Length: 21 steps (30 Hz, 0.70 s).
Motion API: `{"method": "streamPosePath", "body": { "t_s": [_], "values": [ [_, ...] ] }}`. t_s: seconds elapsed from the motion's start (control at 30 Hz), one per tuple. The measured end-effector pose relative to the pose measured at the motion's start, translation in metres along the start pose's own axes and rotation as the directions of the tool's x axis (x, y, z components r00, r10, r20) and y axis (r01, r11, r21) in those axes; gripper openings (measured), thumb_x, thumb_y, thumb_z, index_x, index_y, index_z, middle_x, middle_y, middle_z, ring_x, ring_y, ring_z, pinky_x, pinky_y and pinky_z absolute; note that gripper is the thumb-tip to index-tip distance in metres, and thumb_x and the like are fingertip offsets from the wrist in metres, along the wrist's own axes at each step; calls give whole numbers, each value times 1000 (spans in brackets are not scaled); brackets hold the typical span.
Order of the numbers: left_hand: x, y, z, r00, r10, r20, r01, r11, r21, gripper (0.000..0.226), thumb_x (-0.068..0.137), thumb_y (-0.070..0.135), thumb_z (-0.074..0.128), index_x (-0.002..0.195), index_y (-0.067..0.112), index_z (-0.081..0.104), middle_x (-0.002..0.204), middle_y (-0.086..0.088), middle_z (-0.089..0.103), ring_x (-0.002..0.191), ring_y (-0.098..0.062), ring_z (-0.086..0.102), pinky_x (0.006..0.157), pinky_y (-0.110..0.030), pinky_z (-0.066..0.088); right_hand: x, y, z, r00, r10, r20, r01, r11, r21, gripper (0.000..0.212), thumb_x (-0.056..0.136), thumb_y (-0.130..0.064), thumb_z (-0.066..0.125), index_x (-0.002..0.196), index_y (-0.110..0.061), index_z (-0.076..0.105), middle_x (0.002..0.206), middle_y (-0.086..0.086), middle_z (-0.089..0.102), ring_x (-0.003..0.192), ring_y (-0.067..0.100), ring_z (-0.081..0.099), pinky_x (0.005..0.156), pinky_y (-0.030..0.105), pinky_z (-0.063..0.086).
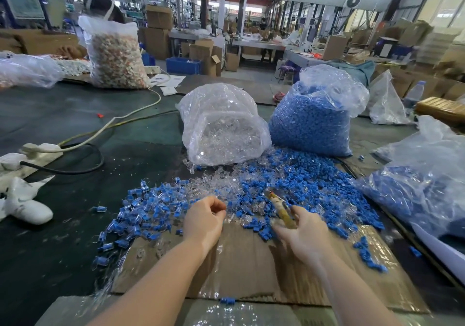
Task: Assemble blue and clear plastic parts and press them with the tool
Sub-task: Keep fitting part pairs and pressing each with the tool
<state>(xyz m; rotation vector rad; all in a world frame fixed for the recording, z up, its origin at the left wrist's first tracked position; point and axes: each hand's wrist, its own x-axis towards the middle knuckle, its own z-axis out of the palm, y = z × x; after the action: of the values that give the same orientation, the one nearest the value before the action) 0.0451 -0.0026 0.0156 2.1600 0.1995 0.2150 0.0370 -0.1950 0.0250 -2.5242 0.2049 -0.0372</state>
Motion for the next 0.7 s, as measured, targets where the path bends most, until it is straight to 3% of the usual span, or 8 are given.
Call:
{"method": "streamPosePath", "body": {
  "t_s": [0.07,0.17,0.3,0.57,0.7],
  "values": [
    [-5,-2,5,999,40,23,-42,998,52,9,89,12,59,90,21,61,81,14,55,69,5,50,53,-8,39,3,9,-1,996,24,-83,-41,978,-205,65,83,-52,60,136,-19,40,122,8,52,116,24,44,98,39,39],
    [-11,-4,15,996,79,47,-83,993,84,10,89,12,58,92,21,60,90,10,57,75,2,52,59,-8,41,7,25,-1,989,26,-147,-85,911,-405,74,85,-61,49,144,-22,27,127,9,46,119,24,42,98,37,39],
    [-19,-8,28,991,123,48,-128,986,103,15,89,13,58,102,19,61,99,8,56,89,-3,53,82,-13,44,8,40,0,986,-20,-165,-80,815,-574,76,86,-69,34,144,-22,24,127,8,46,118,23,44,95,33,41],
    [-24,-15,39,966,258,28,-258,945,201,35,92,19,54,127,22,51,119,9,47,106,1,39,94,-7,25,6,48,2,984,-27,-179,-94,767,-634,74,88,-68,24,146,-23,21,130,7,45,120,24,44,100,35,38],
    [-25,-17,44,950,306,61,-312,920,236,41,95,21,49,135,26,44,129,9,43,118,-1,35,100,-9,20,1,41,2,974,-48,-219,-100,784,-613,66,91,-61,32,146,-23,26,139,9,40,130,28,34,109,47,23]
  ]
}}
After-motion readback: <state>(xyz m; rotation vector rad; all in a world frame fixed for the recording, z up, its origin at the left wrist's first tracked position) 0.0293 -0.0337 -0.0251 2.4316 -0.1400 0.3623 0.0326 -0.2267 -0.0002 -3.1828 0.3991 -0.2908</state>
